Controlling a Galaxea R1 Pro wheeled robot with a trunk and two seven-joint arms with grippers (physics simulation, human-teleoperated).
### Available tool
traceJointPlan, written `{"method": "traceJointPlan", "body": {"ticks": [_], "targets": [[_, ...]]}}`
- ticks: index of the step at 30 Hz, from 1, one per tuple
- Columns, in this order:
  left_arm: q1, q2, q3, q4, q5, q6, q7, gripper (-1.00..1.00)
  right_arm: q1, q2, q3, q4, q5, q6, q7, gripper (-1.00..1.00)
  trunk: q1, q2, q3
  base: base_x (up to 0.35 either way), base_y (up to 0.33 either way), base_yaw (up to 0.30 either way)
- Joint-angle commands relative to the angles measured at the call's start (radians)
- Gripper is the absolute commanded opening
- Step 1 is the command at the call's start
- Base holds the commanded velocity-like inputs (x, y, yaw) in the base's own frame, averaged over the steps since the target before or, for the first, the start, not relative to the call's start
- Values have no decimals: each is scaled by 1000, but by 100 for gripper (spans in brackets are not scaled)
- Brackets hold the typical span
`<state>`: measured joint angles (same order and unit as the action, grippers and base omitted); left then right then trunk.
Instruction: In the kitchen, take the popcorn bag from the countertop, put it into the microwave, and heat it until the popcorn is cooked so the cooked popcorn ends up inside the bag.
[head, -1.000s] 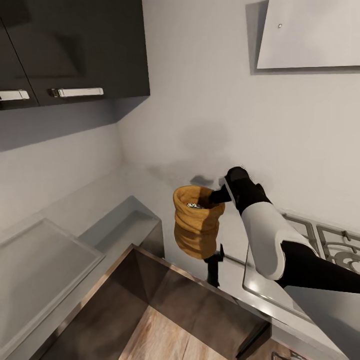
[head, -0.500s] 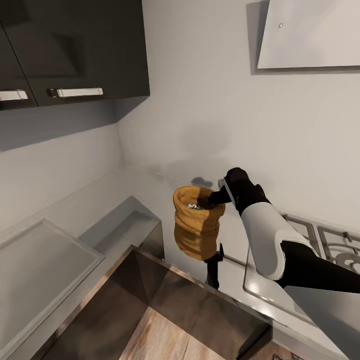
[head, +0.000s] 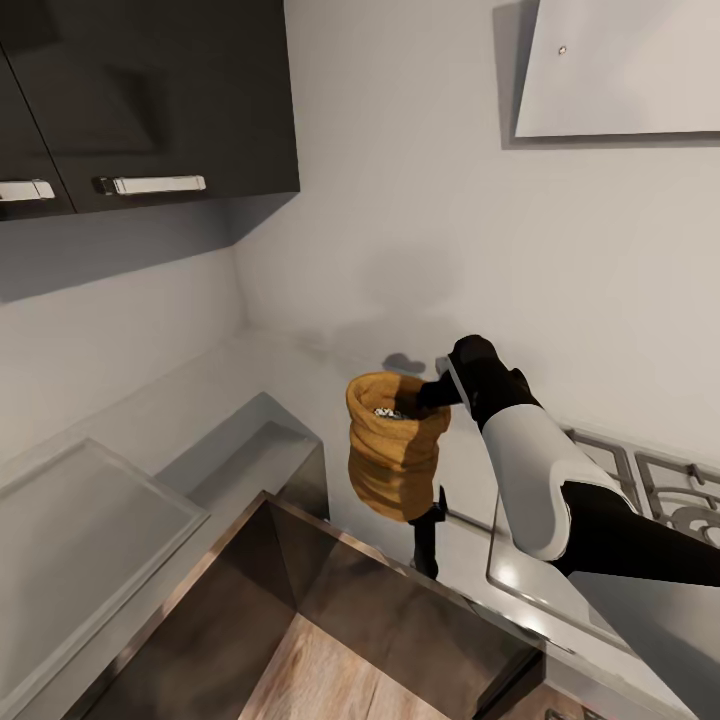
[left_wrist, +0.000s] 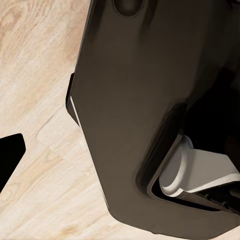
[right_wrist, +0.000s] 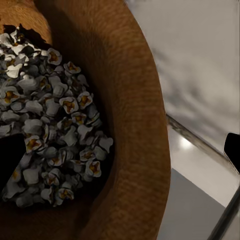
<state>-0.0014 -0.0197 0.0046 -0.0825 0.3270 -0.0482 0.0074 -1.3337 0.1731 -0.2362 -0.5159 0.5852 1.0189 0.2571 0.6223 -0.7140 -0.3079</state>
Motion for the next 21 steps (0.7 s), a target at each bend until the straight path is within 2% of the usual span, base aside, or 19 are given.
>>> {"method": "traceJointPlan", "body": {"ticks": [1, 12, 21], "targets": [[0, 0, 0, 0, 4, -2, 1, 100, -1, 1, -8, -1, 10, -3, 7, 100, 0, -1, -1, 0, 0, 0], [0, 0, 0, 0, 4, -2, 1, 100, 1, 1, -9, -1, 11, -111, 1, 100, 0, -1, -1, 0, 0, 0], [0, 0, 0, 0, 4, -2, 0, 100, 4, 1, -9, 3, 10, -132, -3, 100, 0, -1, -1, 0, 0, 0]]}}
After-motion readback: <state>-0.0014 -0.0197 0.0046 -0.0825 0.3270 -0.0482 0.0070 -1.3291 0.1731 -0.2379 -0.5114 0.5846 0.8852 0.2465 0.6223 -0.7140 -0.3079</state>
